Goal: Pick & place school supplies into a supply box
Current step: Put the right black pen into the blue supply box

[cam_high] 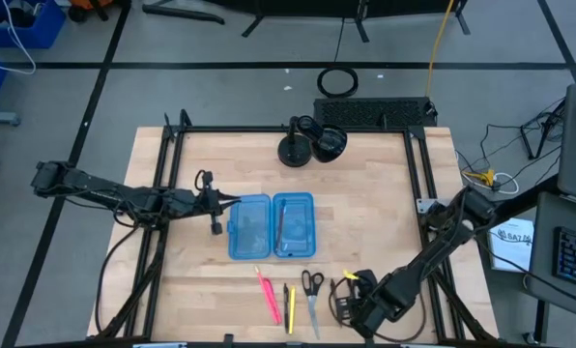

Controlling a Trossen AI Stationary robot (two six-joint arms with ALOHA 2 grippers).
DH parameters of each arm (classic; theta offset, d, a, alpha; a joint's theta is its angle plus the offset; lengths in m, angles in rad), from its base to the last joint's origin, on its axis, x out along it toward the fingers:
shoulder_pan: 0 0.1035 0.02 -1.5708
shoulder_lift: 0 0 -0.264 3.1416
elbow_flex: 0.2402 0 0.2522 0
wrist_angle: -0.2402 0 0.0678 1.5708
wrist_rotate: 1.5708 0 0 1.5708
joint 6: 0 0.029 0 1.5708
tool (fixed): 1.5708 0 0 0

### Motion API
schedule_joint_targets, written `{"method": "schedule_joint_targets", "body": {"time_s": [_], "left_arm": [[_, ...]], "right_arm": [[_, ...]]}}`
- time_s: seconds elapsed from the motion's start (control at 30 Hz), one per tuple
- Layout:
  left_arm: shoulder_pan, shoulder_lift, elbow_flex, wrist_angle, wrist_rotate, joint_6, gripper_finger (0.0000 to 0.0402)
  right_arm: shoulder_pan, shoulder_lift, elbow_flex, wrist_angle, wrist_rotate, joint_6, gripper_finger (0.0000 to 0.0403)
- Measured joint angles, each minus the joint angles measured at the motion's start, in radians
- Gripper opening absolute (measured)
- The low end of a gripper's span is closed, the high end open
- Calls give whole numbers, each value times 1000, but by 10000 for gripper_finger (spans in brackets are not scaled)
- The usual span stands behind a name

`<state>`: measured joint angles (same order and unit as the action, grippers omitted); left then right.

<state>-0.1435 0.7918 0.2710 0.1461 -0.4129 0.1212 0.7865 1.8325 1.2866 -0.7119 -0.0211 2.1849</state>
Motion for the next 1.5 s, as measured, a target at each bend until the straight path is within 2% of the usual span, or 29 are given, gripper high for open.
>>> {"method": "schedule_joint_targets", "body": {"time_s": [0.07,0.2,0.4,0.53,0.63,0.73,0.8,0.9,1.03,1.2,1.5], "left_arm": [[0,0,0,-1,14,-1,14],[0,0,0,-1,38,-2,4],[0,0,0,-1,42,-7,25],[0,0,0,-1,46,-11,25],[0,0,0,-1,46,-11,15],[0,0,0,-1,48,-12,4],[0,0,0,-1,48,-12,4],[0,0,0,1,48,-13,16],[0,0,0,5,49,-15,31],[0,0,0,5,49,-15,26],[-1,0,0,4,49,-22,6]], "right_arm": [[-10,22,15,-27,-30,-10,185],[-21,57,49,-113,-6,-55,185],[-35,139,63,-49,-8,-83,184],[-37,207,118,-121,-10,-94,184],[-41,245,129,-157,-81,-103,184],[-45,282,129,-176,-204,-108,184],[-41,304,131,-180,-283,-117,184],[-41,323,131,-181,-332,-151,184],[-38,325,131,-180,-274,-158,184],[-47,321,129,-198,-195,-175,184],[-79,321,130,-193,-175,-262,184]]}}
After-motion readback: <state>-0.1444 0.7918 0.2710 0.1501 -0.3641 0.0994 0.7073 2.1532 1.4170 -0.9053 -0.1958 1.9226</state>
